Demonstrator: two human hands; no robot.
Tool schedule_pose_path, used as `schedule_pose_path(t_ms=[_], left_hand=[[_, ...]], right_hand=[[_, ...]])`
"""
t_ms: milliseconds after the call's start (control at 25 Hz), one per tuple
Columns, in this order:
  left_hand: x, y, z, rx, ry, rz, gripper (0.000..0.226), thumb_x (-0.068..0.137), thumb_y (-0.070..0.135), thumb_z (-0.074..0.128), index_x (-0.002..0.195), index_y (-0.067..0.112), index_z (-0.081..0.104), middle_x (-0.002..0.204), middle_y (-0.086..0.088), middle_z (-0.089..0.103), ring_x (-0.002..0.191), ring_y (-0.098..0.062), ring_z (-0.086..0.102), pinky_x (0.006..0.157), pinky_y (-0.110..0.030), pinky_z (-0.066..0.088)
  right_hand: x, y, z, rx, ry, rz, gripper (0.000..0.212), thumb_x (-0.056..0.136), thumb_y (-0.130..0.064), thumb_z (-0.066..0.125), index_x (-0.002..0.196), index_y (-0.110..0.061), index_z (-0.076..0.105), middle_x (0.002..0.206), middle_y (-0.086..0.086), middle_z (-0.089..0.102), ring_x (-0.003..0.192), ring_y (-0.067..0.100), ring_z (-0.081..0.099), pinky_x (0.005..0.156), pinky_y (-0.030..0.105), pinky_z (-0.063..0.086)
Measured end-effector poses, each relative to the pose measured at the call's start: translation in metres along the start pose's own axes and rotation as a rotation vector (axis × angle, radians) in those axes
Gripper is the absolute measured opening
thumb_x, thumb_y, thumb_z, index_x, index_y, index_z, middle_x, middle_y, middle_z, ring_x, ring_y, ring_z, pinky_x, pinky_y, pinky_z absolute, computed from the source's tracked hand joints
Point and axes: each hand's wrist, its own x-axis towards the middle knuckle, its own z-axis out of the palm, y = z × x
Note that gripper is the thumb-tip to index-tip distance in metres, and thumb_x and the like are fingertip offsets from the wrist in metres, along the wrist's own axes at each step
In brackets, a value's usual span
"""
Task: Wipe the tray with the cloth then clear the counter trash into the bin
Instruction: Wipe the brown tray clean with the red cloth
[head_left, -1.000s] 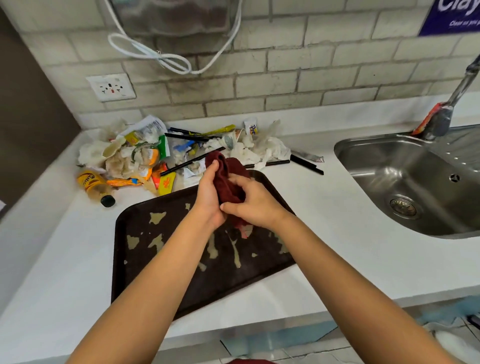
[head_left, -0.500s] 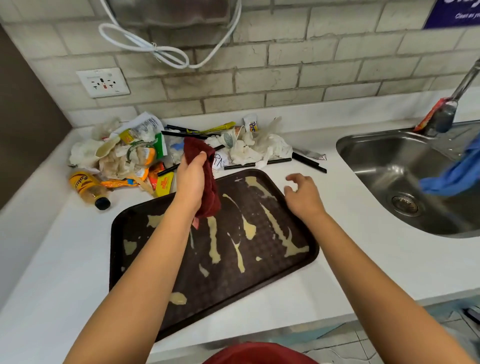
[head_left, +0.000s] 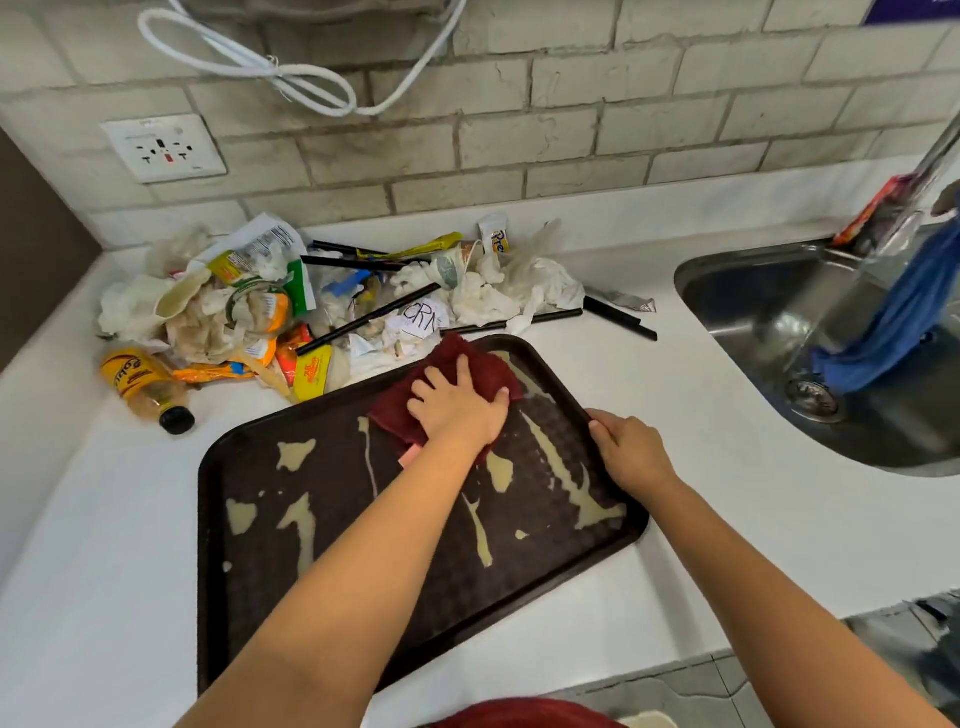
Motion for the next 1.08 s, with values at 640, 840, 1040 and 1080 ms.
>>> schedule_pose_path(t_ms=[640,840,1040,1080], left_hand=[[-0.011,0.001,-0.006,-0.016,-0.202,0.41,0.06,0.087,0.033,0.039,0.145,0.029,0.025,0.146,-0.008,0.036,0.131,-0.029,0.038,0.1,-0.038,0.036],[0.011,0.002,-0.021,-0.075,-0.08,0.062,0.059,0.089,0.032,0.037,0.144,0.013,0.029,0.142,-0.013,0.041,0.128,-0.031,0.042,0.099,-0.039,0.038],[0.021,0.03,-0.026,-0.174,-0.167,0.165,0.059,0.09,0.036,0.033,0.145,0.017,0.029,0.149,-0.007,0.034,0.136,-0.027,0.033,0.107,-0.036,0.031],[0.022,0.032,-0.029,-0.171,-0.191,0.211,0.059,0.089,0.035,0.034,0.145,0.019,0.029,0.15,-0.006,0.032,0.136,-0.027,0.032,0.108,-0.036,0.029]], right_hand=[[-0.001,0.0,0.003,0.144,0.053,0.008,0.034,0.099,-0.029,0.035,0.121,-0.03,0.06,0.11,0.005,0.069,0.101,0.028,0.061,0.1,0.037,0.041],[0.0,0.0,0.002,0.204,0.011,0.023,0.035,0.099,-0.033,0.035,0.124,-0.031,0.058,0.116,0.002,0.067,0.106,0.027,0.059,0.105,0.042,0.039],[-0.001,-0.002,0.0,0.238,0.004,0.049,0.034,0.098,-0.034,0.038,0.125,-0.028,0.058,0.116,0.002,0.066,0.105,0.025,0.06,0.102,0.04,0.043],[-0.001,-0.002,0.0,0.234,0.011,0.04,0.034,0.098,-0.034,0.038,0.124,-0.028,0.059,0.115,0.002,0.067,0.104,0.025,0.06,0.103,0.041,0.042]])
